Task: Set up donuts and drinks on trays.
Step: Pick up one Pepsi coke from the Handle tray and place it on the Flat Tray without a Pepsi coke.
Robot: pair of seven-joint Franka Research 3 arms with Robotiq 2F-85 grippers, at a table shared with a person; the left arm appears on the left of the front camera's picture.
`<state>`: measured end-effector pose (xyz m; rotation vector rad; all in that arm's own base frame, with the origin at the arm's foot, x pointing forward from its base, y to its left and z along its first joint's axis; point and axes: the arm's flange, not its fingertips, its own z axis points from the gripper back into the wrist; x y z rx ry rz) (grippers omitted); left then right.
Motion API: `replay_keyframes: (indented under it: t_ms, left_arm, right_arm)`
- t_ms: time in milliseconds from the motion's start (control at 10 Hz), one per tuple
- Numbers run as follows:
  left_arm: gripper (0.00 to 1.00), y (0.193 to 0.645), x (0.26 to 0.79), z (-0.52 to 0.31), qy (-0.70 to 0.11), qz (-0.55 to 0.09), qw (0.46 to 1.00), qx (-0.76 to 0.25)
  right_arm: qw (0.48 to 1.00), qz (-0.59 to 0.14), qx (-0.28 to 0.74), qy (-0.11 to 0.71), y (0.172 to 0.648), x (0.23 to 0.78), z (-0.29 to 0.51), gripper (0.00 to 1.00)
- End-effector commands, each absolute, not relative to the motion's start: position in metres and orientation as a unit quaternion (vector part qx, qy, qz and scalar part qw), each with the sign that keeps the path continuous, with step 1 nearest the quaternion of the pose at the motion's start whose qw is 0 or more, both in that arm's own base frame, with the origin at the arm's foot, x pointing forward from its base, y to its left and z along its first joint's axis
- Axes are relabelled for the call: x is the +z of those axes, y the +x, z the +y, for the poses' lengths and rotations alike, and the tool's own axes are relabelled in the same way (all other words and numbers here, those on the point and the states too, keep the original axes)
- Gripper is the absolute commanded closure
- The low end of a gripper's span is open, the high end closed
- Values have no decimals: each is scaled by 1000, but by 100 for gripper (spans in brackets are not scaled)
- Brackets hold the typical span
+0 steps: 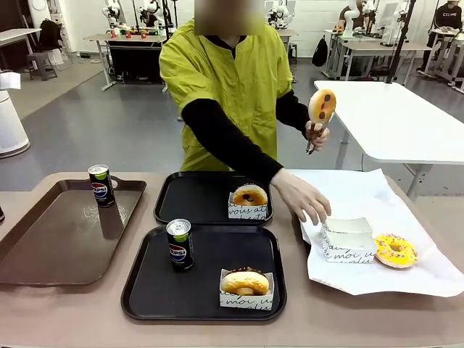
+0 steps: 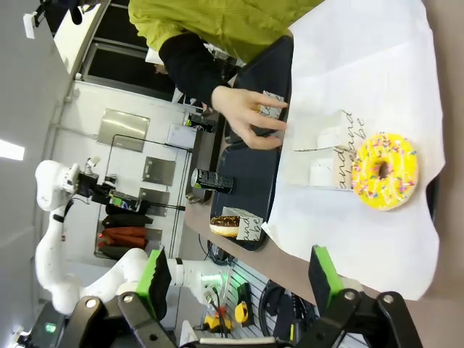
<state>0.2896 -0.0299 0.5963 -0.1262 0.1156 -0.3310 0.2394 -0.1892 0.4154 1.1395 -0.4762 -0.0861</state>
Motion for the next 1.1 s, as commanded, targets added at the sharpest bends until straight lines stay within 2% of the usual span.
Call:
replay_keyframes:
  t_ms: [0, 1000]
  left_arm:
    - [41, 292, 594, -39, -69, 61, 980, -176]
    - [41, 292, 594, -39, -69, 61, 980, -176]
  right_arm:
    - [811, -226, -37, 538, 239, 416, -189, 0]
    - [811, -226, -37, 538, 239, 416, -189, 0]
